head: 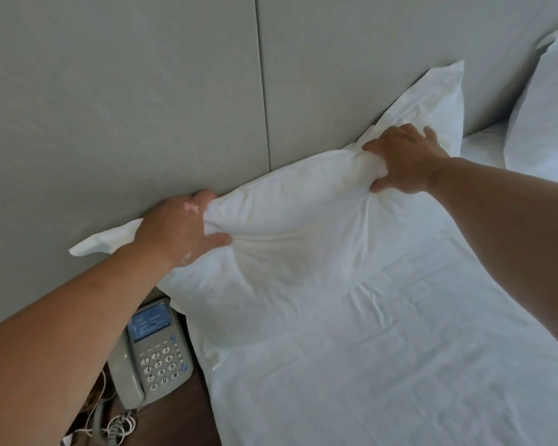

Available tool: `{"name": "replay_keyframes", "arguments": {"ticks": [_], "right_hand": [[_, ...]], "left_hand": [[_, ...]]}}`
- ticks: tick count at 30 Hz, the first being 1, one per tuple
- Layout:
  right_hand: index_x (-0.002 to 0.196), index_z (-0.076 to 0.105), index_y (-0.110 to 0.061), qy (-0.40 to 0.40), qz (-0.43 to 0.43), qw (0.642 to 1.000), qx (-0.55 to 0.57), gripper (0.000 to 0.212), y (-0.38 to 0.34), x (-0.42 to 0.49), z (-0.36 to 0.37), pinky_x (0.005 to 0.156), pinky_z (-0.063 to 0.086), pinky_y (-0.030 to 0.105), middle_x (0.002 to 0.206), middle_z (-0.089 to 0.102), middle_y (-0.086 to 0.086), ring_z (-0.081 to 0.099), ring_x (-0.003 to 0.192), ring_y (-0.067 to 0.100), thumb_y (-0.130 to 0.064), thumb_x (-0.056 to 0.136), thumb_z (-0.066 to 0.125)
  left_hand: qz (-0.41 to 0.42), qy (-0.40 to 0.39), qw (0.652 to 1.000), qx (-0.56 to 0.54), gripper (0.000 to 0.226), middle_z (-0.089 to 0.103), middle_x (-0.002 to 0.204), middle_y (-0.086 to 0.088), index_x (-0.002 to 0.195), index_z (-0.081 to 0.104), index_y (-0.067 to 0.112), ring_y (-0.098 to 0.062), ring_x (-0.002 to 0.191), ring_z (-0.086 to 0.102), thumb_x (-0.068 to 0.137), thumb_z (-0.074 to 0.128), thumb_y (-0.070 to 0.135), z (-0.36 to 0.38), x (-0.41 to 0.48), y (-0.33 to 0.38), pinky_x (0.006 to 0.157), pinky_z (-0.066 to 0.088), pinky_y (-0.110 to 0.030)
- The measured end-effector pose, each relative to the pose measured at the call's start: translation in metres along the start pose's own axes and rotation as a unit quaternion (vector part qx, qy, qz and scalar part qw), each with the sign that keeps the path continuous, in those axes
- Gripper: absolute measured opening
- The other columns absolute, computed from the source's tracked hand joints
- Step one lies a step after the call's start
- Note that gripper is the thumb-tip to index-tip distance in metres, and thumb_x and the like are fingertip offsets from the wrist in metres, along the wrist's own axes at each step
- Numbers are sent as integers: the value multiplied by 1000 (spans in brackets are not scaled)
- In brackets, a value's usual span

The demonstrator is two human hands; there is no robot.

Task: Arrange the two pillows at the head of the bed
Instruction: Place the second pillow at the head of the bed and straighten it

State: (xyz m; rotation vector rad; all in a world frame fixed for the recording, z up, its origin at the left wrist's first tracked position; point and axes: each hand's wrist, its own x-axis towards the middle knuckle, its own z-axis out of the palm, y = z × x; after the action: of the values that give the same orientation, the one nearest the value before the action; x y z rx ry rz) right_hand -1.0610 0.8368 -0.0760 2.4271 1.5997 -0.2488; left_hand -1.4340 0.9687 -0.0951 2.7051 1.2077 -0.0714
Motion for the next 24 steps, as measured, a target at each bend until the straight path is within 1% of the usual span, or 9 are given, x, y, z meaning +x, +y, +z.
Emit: {"name": "replay_keyframes", "arguments": {"ticks": [2,4,6,8,9,12,15,19,24], "right_hand": [[155,38,-39,12,-11,1000,2,78,9,-8,-9,119,17,60,161,35,-2,20,152,24,-34,85,72],[159,31,-40,6,-11,1000,-17,81,18,-10,-20,120,15,59,167,27,-9,11,156,20,-12,88,59],[160,25,-41,-3,11,999,-52,81,28,-7,-29,121,14,59,169,21,-14,8,157,18,-5,92,51],[160,26,-42,-2,28,997,-74,76,35,-2,-29,118,20,58,167,26,-14,13,156,20,-7,96,50],[158,30,-44,0,30,996,-82,72,36,1,-28,115,25,57,164,34,-11,20,153,23,-11,98,51],[146,51,-47,28,25,991,-130,49,32,10,-21,95,40,46,138,58,-5,41,131,27,-26,101,52],[129,67,-42,53,28,983,-174,35,30,21,-23,80,38,39,123,65,-8,48,120,24,-29,100,52],[119,72,-42,76,83,984,-134,33,28,31,-30,85,40,41,110,69,-6,50,114,24,-22,97,58],[127,71,-36,89,106,988,-71,37,26,27,-21,93,45,43,124,69,2,53,122,29,-18,98,56]], "left_hand": [[5,22,999,40,76,74,115,-13,131,56,15,-37,104,70,82,65,72,-4,-13,-7,82,55,-40],[10,46,997,64,67,76,107,-16,121,61,10,-39,98,72,87,63,68,-7,-25,-18,78,53,-41],[24,79,995,57,55,78,96,-20,111,69,6,-41,89,74,89,69,57,-7,-33,-26,72,54,-42],[36,112,992,40,43,78,85,-21,102,74,5,-42,77,74,88,77,45,-5,-35,-32,66,55,-41],[36,122,991,31,37,78,79,-21,96,76,4,-42,71,74,87,80,40,-4,-34,-32,62,54,-40],[40,125,991,20,30,74,65,-21,81,77,4,-40,56,71,85,83,33,1,-29,-37,55,48,-35],[22,119,993,8,28,72,60,-18,70,74,7,-39,55,69,84,85,29,1,-26,-39,57,43,-33],[-19,109,994,7,29,75,69,-19,74,77,9,-40,67,71,89,79,34,0,-23,-39,64,42,-35],[-44,72,996,8,38,75,73,-19,78,76,8,-39,69,68,93,72,43,-4,-20,-37,64,36,-33]]}}
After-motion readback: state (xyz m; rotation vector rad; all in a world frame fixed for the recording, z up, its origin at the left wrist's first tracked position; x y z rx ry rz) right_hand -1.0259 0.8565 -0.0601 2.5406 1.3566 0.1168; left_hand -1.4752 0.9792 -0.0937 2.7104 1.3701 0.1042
